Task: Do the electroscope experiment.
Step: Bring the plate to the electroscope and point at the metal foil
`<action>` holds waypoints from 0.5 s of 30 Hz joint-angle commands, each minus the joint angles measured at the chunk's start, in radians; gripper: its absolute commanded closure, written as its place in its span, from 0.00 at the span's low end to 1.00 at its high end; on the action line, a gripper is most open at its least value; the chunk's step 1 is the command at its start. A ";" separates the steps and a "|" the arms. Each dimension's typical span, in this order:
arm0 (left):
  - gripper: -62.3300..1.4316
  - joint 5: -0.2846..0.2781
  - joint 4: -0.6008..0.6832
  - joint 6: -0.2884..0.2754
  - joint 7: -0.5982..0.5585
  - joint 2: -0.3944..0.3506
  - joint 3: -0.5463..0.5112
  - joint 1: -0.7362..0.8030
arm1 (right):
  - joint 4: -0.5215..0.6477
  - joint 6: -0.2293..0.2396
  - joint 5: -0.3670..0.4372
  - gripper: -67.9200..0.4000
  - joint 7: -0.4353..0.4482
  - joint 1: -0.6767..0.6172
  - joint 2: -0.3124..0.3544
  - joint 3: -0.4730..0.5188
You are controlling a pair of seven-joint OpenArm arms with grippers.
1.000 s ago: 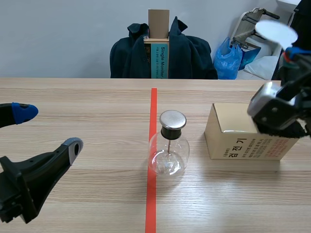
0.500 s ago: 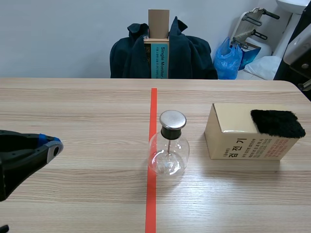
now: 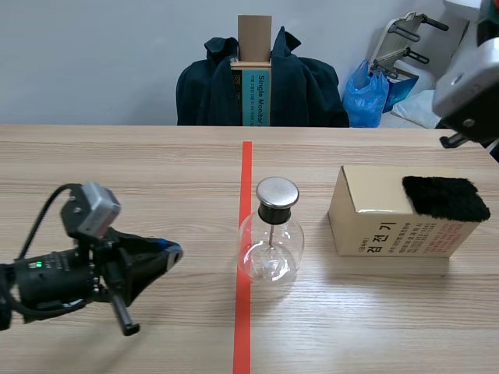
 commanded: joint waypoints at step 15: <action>0.93 0.092 -0.089 0.042 -0.062 0.127 0.069 -0.071 | 0.013 0.107 -0.093 0.98 0.274 -0.003 -0.084 -0.029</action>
